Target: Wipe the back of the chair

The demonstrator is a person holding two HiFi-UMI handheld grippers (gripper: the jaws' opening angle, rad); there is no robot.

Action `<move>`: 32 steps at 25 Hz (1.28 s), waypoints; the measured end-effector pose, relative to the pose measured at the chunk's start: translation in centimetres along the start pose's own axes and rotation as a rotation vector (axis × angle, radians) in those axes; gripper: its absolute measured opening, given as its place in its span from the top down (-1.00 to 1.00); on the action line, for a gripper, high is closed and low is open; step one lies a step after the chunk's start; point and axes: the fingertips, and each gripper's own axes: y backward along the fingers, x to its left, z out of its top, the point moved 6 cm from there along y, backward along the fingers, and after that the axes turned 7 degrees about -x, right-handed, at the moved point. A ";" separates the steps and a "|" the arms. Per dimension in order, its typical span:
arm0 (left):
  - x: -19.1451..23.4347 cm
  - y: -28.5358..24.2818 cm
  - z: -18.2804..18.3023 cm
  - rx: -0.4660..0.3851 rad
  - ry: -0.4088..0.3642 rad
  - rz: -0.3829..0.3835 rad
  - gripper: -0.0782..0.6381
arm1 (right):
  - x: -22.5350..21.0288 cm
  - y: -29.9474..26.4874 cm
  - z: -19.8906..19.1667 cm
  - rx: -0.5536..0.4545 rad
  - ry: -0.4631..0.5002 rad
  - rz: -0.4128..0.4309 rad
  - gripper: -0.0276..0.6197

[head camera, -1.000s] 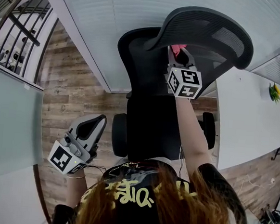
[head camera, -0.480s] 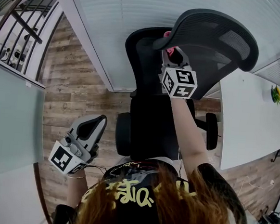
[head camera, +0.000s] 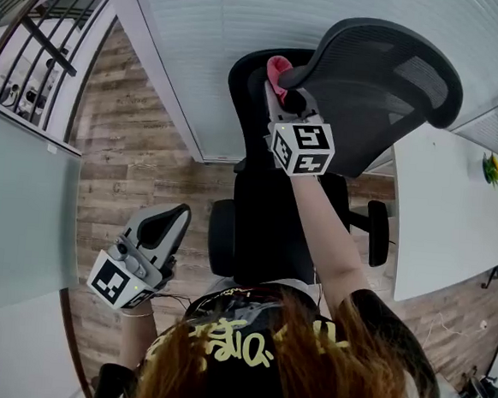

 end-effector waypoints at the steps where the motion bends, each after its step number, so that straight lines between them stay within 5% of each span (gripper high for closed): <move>1: 0.0 0.1 0.0 -0.001 0.001 0.002 0.80 | 0.2 -0.1 0.0 -0.001 -0.006 0.002 0.71; 16: 0.1 1.2 0.0 0.000 -0.002 0.031 0.80 | 4.7 -1.5 -0.7 -0.007 -0.026 0.083 0.71; 25: 0.1 1.5 0.1 0.011 -0.005 0.027 0.80 | 8.0 -0.6 -0.9 0.024 -0.044 0.212 0.71; 32: -1.1 -0.8 -0.1 0.013 -0.006 -0.024 0.80 | 5.8 3.5 0.2 0.003 -0.080 0.205 0.71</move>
